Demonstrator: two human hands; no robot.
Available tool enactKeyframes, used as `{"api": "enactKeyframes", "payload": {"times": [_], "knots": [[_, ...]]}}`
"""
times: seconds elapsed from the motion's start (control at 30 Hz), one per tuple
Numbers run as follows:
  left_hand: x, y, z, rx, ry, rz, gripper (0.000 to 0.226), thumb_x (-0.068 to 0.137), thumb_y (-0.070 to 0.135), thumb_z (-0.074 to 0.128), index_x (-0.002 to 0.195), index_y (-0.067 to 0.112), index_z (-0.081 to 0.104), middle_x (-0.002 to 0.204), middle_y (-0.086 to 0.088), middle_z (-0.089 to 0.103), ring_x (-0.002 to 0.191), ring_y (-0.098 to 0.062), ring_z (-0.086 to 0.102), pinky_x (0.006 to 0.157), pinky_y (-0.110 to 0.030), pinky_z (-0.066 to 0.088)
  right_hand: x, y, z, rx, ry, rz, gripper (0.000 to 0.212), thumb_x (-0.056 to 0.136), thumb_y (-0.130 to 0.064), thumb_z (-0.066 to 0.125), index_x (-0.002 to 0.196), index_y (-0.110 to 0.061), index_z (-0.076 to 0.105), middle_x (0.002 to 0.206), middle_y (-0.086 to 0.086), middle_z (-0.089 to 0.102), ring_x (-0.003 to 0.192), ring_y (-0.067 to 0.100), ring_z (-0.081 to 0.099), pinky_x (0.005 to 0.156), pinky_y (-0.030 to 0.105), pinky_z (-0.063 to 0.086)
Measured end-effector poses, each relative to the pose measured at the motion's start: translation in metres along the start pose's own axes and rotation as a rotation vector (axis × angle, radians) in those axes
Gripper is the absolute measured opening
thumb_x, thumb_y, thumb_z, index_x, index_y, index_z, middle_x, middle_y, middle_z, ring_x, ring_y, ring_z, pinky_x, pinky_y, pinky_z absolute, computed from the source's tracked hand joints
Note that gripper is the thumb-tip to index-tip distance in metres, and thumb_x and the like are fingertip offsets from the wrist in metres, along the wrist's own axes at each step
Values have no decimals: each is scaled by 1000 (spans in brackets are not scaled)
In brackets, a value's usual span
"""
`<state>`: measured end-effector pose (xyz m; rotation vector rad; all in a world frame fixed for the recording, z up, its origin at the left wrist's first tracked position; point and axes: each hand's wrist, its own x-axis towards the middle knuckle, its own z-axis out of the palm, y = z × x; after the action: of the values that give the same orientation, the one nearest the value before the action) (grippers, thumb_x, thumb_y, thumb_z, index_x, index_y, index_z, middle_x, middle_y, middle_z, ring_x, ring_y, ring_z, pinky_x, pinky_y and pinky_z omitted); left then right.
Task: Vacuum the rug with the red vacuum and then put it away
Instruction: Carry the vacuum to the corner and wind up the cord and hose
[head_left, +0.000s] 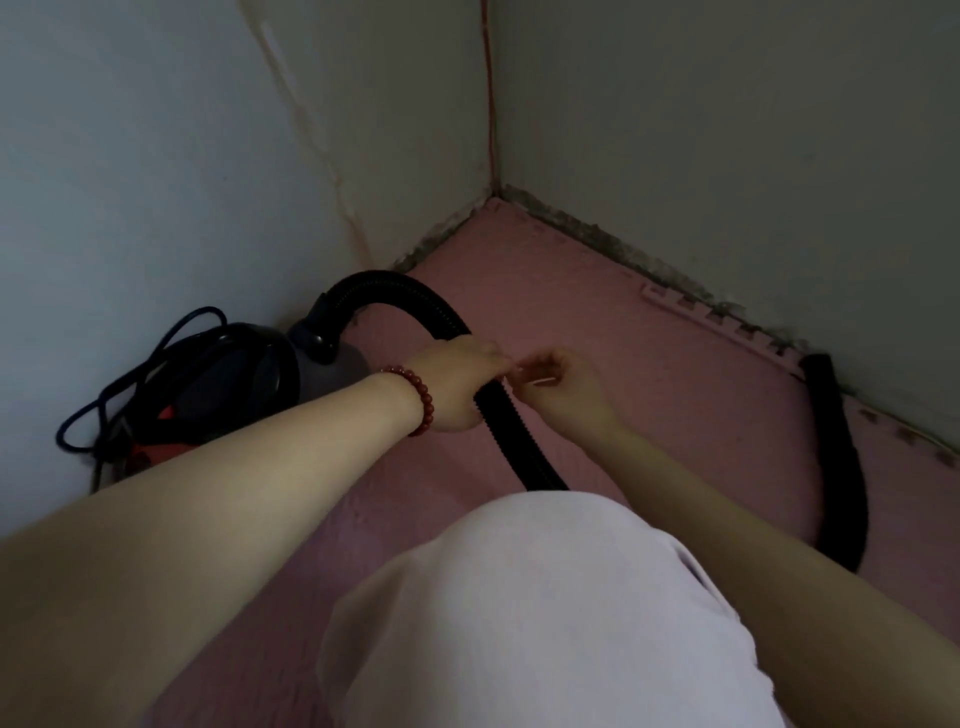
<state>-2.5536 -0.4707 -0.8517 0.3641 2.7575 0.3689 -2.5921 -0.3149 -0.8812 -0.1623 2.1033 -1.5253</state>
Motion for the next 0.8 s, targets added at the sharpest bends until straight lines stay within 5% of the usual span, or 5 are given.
{"api": "enactKeyframes", "payload": {"times": [0.23, 0.4, 0.63, 0.8], "knots": [[8, 6, 7, 501, -210, 10, 57, 90, 20, 56, 141, 30, 35, 144, 4, 38, 135, -16, 30, 115, -46, 9, -8, 16, 1, -381, -275, 177, 57, 83, -19, 67, 133, -11, 41, 122, 4, 54, 98, 14, 55, 70, 21, 48], [11, 4, -1, 521, -82, 14, 42, 96, 23, 47, 137, 29, 41, 140, 4, 43, 131, -17, 35, 113, -44, 18, -12, 17, 9, -478, -303, 145, 55, 81, -21, 70, 128, -11, 44, 119, 5, 56, 93, 14, 53, 61, 22, 44], [6, -6, -36, 377, 153, 13, 43, 95, 28, 48, 137, 27, 41, 136, 4, 47, 126, -17, 41, 105, -32, 24, -11, -19, 3, -499, -51, -80, 38, 83, -16, 67, 117, -9, 52, 105, 0, 59, 84, 10, 50, 48, 9, 29], [-10, -3, -69, 253, 242, 25, 38, 92, 18, 54, 129, 15, 50, 129, -5, 53, 118, -22, 48, 100, -35, 36, -17, -60, -3, -523, 14, -190, 28, 80, -14, 66, 105, -14, 54, 86, -6, 54, 66, 5, 46, 41, 14, 27]]}}
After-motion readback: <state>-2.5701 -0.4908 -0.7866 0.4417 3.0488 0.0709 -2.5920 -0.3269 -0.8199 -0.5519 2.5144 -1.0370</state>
